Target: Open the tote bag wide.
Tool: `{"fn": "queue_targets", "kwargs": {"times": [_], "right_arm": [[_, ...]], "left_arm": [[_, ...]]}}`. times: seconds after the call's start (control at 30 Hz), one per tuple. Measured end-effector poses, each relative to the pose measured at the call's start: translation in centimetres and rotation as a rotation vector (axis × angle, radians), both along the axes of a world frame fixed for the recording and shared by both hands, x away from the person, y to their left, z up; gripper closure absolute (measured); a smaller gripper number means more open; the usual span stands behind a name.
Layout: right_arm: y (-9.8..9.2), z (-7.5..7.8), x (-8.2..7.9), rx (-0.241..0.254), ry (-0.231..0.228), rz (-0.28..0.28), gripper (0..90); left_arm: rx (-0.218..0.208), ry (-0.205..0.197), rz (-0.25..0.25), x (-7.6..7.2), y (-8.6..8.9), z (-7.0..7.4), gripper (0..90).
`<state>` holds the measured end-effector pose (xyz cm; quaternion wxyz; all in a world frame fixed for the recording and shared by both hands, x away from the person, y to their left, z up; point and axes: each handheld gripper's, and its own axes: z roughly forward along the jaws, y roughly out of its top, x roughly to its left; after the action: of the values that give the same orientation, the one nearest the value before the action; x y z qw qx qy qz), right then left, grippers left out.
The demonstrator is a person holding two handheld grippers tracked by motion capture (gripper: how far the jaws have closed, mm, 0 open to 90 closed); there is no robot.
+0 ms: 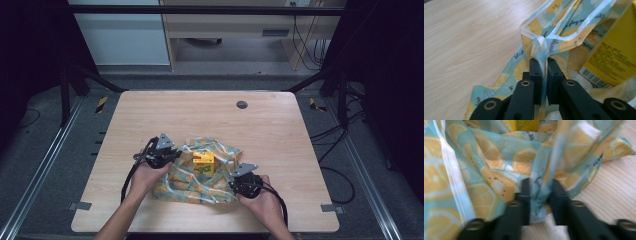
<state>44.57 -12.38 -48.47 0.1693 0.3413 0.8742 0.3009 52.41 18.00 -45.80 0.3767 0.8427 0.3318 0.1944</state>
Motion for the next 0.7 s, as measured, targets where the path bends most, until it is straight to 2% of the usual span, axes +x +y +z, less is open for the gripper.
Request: {"fn": "queue_targets", "kwargs": {"times": [0.03, 0.1, 0.17, 0.33, 0.43, 0.63, 0.7], "right_arm": [[-0.2, 0.1, 0.2, 0.008, 0.003, 0.000, 87.6], [-0.6, 0.6, 0.6, 0.022, -0.016, -0.007, 89.6], [-1.1, 0.7, 1.1, 0.025, -0.018, -0.018, 90.0], [-2.2, -0.3, 2.2, 0.051, 0.031, -0.038, 90.0], [-2.6, -0.4, 2.5, 0.058, 0.039, -0.045, 90.0], [-2.7, -0.4, 2.4, 0.040, 0.023, -0.048, 90.0], [-2.8, -0.4, 2.5, 0.042, 0.018, -0.056, 90.0]], "left_arm": [[-0.006, -0.005, 0.008, 0.0, 0.1, 0.1, 85.9], [-0.010, -0.009, 0.020, 0.2, 0.2, 0.2, 87.2], [-0.003, 0.005, 0.034, 0.7, 0.4, 0.2, 87.9], [0.012, 0.058, 0.057, 1.9, 0.6, -0.8, 89.0], [0.015, 0.075, 0.067, 2.2, 0.8, -1.2, 89.2], [0.026, 0.079, 0.054, 2.4, 1.0, -1.6, 89.3], [0.016, 0.076, 0.057, 2.3, 1.0, -1.7, 89.4]]}}
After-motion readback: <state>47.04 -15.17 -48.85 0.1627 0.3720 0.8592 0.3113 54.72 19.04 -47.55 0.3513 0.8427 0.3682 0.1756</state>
